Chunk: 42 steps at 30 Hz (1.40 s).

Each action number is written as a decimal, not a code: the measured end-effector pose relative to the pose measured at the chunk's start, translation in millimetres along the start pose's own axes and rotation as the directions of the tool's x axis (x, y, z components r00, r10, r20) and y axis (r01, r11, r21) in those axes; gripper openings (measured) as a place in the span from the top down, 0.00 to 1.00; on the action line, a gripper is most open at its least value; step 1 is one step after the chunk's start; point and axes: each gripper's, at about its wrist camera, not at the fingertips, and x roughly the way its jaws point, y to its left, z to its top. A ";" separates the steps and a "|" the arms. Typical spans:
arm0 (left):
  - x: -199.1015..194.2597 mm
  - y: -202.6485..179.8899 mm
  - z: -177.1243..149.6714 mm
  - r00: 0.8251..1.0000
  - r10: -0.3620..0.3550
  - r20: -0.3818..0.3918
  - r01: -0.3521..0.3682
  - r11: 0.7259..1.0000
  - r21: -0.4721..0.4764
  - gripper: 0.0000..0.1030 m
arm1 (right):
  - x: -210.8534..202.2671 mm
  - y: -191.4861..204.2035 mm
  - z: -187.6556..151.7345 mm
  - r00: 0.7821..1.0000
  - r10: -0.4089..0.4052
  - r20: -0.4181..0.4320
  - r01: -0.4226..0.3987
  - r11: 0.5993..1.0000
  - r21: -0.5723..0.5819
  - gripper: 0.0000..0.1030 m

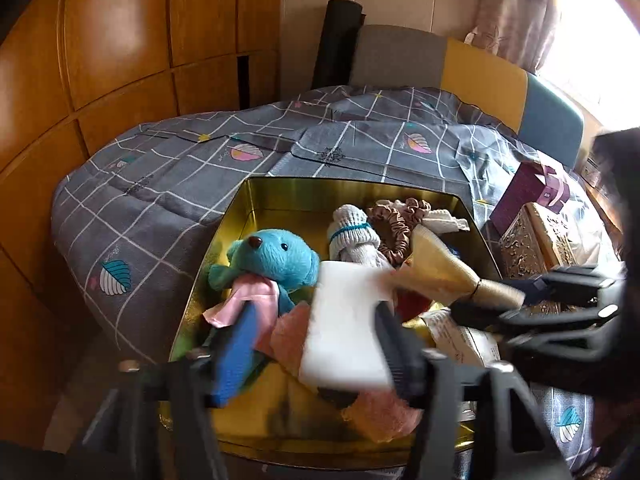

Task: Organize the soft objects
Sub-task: 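Carry the bandage roll into the gold tray with the right gripper, then open the right gripper to release the bandage roll and withdraw both grippers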

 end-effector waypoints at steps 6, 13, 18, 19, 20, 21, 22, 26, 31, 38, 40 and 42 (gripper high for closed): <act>-0.1 0.6 -0.1 1.000 0.008 0.005 -0.008 1.000 -0.007 0.35 | 42.8 -3.9 -6.7 0.999 -0.036 -0.035 0.037 0.999 0.038 0.62; -5.2 2.6 2.5 0.999 0.024 0.027 -0.023 1.000 -0.021 0.35 | 52.9 -4.4 -6.0 0.997 -0.082 -0.009 0.082 0.996 0.030 0.63; -10.1 0.7 3.5 0.998 0.038 0.044 -0.037 0.999 -0.010 0.35 | 41.0 -1.4 -11.0 0.995 -0.101 0.026 0.101 0.995 0.003 0.59; -11.2 -0.4 3.5 0.998 0.040 0.048 -0.040 0.999 -0.008 0.35 | 40.1 -0.9 -12.3 0.994 -0.101 0.031 0.101 0.995 0.004 0.54; -12.0 -1.2 3.7 0.998 0.041 0.050 -0.041 0.999 -0.006 0.35 | 38.5 0.2 -13.9 0.994 -0.102 0.042 0.102 0.995 0.001 0.53; -13.5 -2.0 3.7 0.998 0.043 0.054 -0.043 0.999 -0.002 0.35 | 36.2 2.3 -15.6 0.993 -0.108 0.055 0.108 0.994 -0.006 0.47; -14.8 -2.9 3.6 0.997 0.045 0.059 -0.045 0.999 0.000 0.35 | 35.8 4.5 -15.4 0.991 -0.115 0.066 0.116 0.993 -0.013 0.42; -19.2 -6.1 3.9 0.996 0.050 0.074 -0.050 0.999 0.004 0.35 | 25.5 14.0 -18.7 0.981 -0.154 0.118 0.160 0.986 -0.040 0.27; -29.3 -10.8 3.6 0.993 0.048 0.104 -0.048 0.999 0.001 0.35 | -0.3 16.2 -26.2 0.952 -0.234 0.197 0.241 0.971 -0.013 0.15; -43.9 -21.8 2.5 0.988 0.033 0.151 -0.034 0.999 0.006 0.35 | -41.1 12.8 -44.7 0.880 -0.355 0.317 0.341 0.935 0.099 0.04; -47.4 -26.4 2.5 0.986 0.047 0.159 -0.050 0.999 0.009 0.35 | -49.3 9.8 -49.7 0.864 -0.377 0.334 0.350 0.926 0.139 0.02; -50.8 -30.2 1.8 0.984 0.051 0.170 -0.054 0.998 0.012 0.35 | -57.3 6.7 -56.4 0.847 -0.402 0.349 0.360 0.915 0.180 0.02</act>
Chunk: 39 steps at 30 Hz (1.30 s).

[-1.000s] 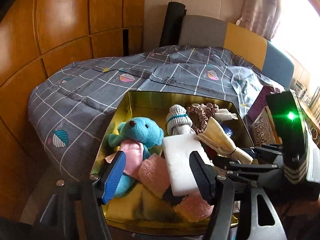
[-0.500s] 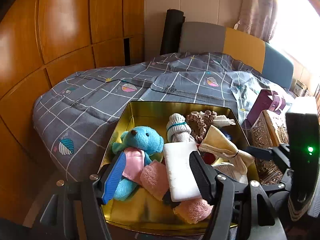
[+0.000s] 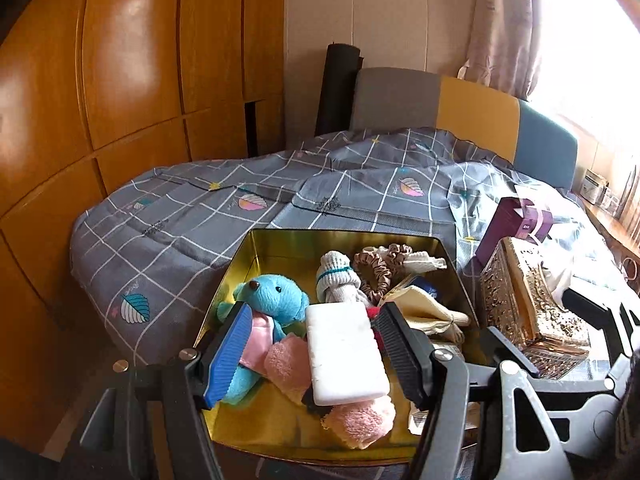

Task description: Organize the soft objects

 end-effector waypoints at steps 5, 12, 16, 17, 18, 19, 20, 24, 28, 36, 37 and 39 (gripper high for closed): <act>-9.3 -7.8 -0.5 0.999 0.018 0.031 -0.018 1.000 0.009 0.35 | -12.6 -12.2 -6.6 0.999 -0.038 0.029 0.036 0.998 0.060 0.01; -11.5 -11.8 -3.2 0.999 0.024 0.023 -0.025 1.000 0.011 0.35 | -16.5 -18.1 -13.5 0.999 -0.049 0.024 0.046 0.994 0.094 0.01; -13.2 -13.8 -3.5 0.999 0.032 0.030 -0.033 0.999 0.016 0.35 | -15.3 -20.7 -15.0 0.999 -0.049 0.018 0.047 0.993 0.107 0.01; -13.8 -13.9 -3.6 0.999 0.031 0.033 -0.031 0.999 0.015 0.35 | -14.9 -21.3 -15.3 0.999 -0.049 0.016 0.047 0.993 0.109 0.01; -14.7 -14.4 -4.0 0.999 0.030 0.034 -0.031 0.999 0.016 0.35 | -14.8 -21.8 -15.6 0.999 -0.049 0.014 0.047 0.993 0.111 0.00; -14.4 -14.7 -4.1 0.999 0.032 0.034 -0.033 0.999 0.018 0.35 | -15.1 -22.1 -16.1 0.999 -0.048 0.014 0.047 0.993 0.112 0.00; -14.4 -14.6 -4.2 0.999 0.031 0.033 -0.032 0.999 0.018 0.35 | -15.7 -22.4 -16.5 0.999 -0.049 0.015 0.047 0.993 0.113 0.00; -14.4 -14.5 -4.1 0.999 0.028 0.026 -0.028 0.999 0.019 0.35 | -15.7 -21.6 -16.4 0.999 -0.047 0.016 0.045 0.993 0.111 0.00; -14.2 -14.1 -3.9 0.999 0.028 0.026 -0.029 0.999 0.020 0.35 | -15.0 -21.3 -16.6 0.999 -0.046 0.015 0.044 0.993 0.113 0.00; -12.7 -15.2 -5.1 1.000 0.025 0.018 -0.026 0.999 0.030 0.35 | -14.1 -22.2 -17.3 0.999 -0.045 0.009 0.043 0.992 0.120 0.00; -12.8 -15.1 -5.1 0.999 0.027 0.018 -0.027 0.999 0.031 0.35 | -13.5 -22.1 -17.1 0.999 -0.046 0.008 0.044 0.992 0.120 0.00; -12.5 -15.6 -5.1 0.999 0.026 0.018 -0.027 0.999 0.033 0.35 | -13.0 -22.3 -17.3 0.999 -0.045 0.005 0.044 0.992 0.121 0.00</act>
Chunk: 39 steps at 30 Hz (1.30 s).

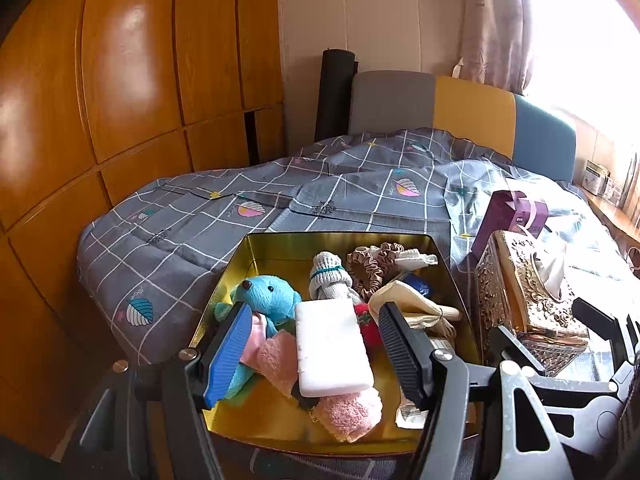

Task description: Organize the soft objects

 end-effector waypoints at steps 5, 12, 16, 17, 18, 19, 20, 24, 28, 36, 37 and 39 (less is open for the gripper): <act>-0.4 0.0 -0.1 1.000 0.002 0.001 -0.002 1.000 -0.001 0.35 | 0.0 -0.4 -0.5 1.000 0.001 -0.001 -0.001 1.000 0.001 0.00; 0.3 1.0 -0.8 1.000 0.001 0.001 -0.002 1.000 0.001 0.35 | 0.8 0.0 -0.5 1.000 0.000 -0.001 0.000 1.000 0.000 0.00; 1.5 2.1 -1.1 1.000 -0.003 -0.004 0.003 1.000 0.002 0.35 | 0.9 0.2 -1.8 1.000 -0.002 -0.004 0.002 1.000 0.000 0.00; 1.5 2.0 -1.0 1.000 -0.004 -0.004 0.004 1.000 0.003 0.35 | 1.1 0.1 -2.0 1.000 -0.001 -0.004 0.001 1.000 0.001 0.00; 1.8 1.6 -0.6 1.000 -0.004 -0.005 0.004 1.000 0.003 0.35 | 1.1 0.1 -2.1 1.000 -0.001 -0.005 0.001 1.000 0.002 0.00; 1.5 1.4 -0.7 1.000 -0.004 -0.003 0.004 1.000 0.003 0.35 | 1.2 0.2 -2.1 1.000 -0.001 -0.005 0.001 1.000 0.001 0.00; 1.5 1.5 -0.8 1.000 -0.003 -0.001 0.003 1.000 0.004 0.35 | 0.9 0.5 -2.5 1.000 -0.001 -0.005 0.001 1.000 -0.001 0.00; 2.3 1.1 -0.6 1.000 -0.009 -0.004 0.009 1.000 0.002 0.35 | 2.6 1.1 -1.9 1.000 -0.002 -0.007 0.002 1.000 -0.002 0.00; 1.5 1.0 -0.9 1.000 -0.006 0.004 0.006 1.000 0.005 0.35 | 2.7 1.3 -2.4 1.000 -0.003 -0.007 0.003 1.000 -0.004 0.00; -0.9 2.7 -3.2 0.999 -0.027 0.034 0.028 1.000 -0.004 0.35 | 2.4 1.3 -2.5 1.000 -0.007 -0.001 0.007 1.000 -0.008 0.00; -0.3 2.7 -3.1 0.999 -0.028 0.031 0.028 1.000 -0.003 0.35 | 1.4 0.6 -2.2 1.000 -0.007 0.003 0.007 1.000 -0.007 0.00; 2.0 3.2 -2.4 0.999 -0.026 0.020 0.026 1.000 -0.005 0.35 | -1.8 -1.7 -1.2 1.000 -0.008 0.019 0.008 1.000 0.001 0.00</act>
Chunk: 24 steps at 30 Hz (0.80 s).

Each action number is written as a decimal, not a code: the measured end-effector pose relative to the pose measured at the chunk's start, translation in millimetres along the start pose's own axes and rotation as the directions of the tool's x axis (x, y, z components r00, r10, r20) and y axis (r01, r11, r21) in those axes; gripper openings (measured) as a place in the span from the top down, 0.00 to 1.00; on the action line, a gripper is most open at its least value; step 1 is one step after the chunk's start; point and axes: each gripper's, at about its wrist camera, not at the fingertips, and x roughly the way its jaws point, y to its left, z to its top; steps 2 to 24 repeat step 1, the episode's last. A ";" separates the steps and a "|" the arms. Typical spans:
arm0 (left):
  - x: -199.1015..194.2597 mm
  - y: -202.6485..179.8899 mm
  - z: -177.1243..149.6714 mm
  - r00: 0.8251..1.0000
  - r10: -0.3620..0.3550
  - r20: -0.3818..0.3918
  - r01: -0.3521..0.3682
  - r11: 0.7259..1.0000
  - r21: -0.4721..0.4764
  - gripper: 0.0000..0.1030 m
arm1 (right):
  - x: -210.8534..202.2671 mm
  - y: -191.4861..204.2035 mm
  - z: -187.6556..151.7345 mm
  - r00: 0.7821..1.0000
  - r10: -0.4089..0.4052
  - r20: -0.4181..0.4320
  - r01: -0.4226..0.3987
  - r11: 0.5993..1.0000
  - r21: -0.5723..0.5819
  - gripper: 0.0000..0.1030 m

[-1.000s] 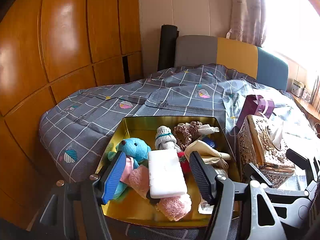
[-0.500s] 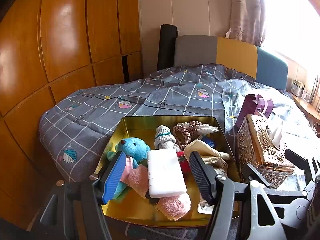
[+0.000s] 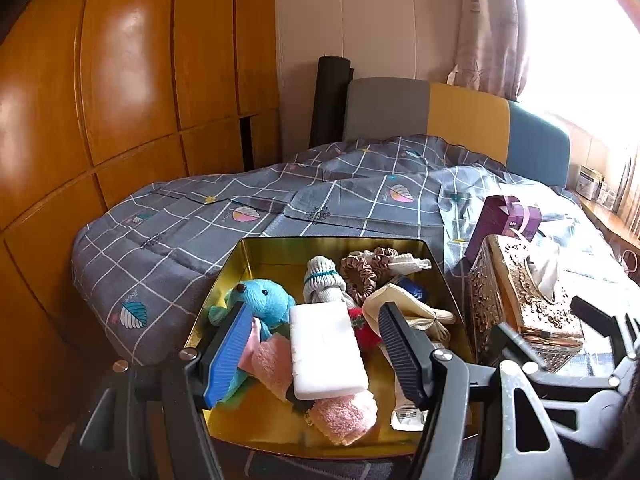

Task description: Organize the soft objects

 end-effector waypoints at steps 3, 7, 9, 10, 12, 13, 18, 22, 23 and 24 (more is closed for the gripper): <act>2.0 0.9 0.4 1.000 -0.021 -0.014 0.021 1.000 -0.004 0.35 | -2.1 -1.9 0.8 1.000 -0.002 0.009 0.001 1.000 0.006 0.00; 2.0 0.9 0.4 1.000 -0.021 -0.014 0.021 1.000 -0.004 0.35 | -2.1 -1.9 0.8 1.000 -0.002 0.009 0.001 1.000 0.006 0.00; 2.0 0.9 0.4 1.000 -0.021 -0.014 0.021 1.000 -0.004 0.35 | -2.1 -1.9 0.8 1.000 -0.002 0.009 0.001 1.000 0.006 0.00; 2.0 0.9 0.4 1.000 -0.021 -0.014 0.021 1.000 -0.004 0.35 | -2.1 -1.9 0.8 1.000 -0.002 0.009 0.001 1.000 0.006 0.00; 2.0 0.9 0.4 1.000 -0.021 -0.014 0.021 1.000 -0.004 0.35 | -2.1 -1.9 0.8 1.000 -0.002 0.009 0.001 1.000 0.006 0.00; 2.0 0.9 0.4 1.000 -0.021 -0.014 0.021 1.000 -0.004 0.35 | -2.1 -1.9 0.8 1.000 -0.002 0.009 0.001 1.000 0.006 0.00; 2.0 0.9 0.4 1.000 -0.021 -0.014 0.021 1.000 -0.004 0.35 | -2.1 -1.9 0.8 1.000 -0.002 0.009 0.001 1.000 0.006 0.00; 2.0 0.9 0.4 1.000 -0.021 -0.014 0.021 1.000 -0.004 0.35 | -2.1 -1.9 0.8 1.000 -0.002 0.009 0.001 1.000 0.006 0.00; 2.0 0.9 0.4 1.000 -0.021 -0.014 0.021 1.000 -0.004 0.35 | -2.1 -1.9 0.8 1.000 -0.002 0.009 0.001 1.000 0.006 0.00; 2.0 0.9 0.4 1.000 -0.021 -0.014 0.021 1.000 -0.004 0.35 | -2.1 -1.9 0.8 1.000 -0.002 0.009 0.001 1.000 0.006 0.00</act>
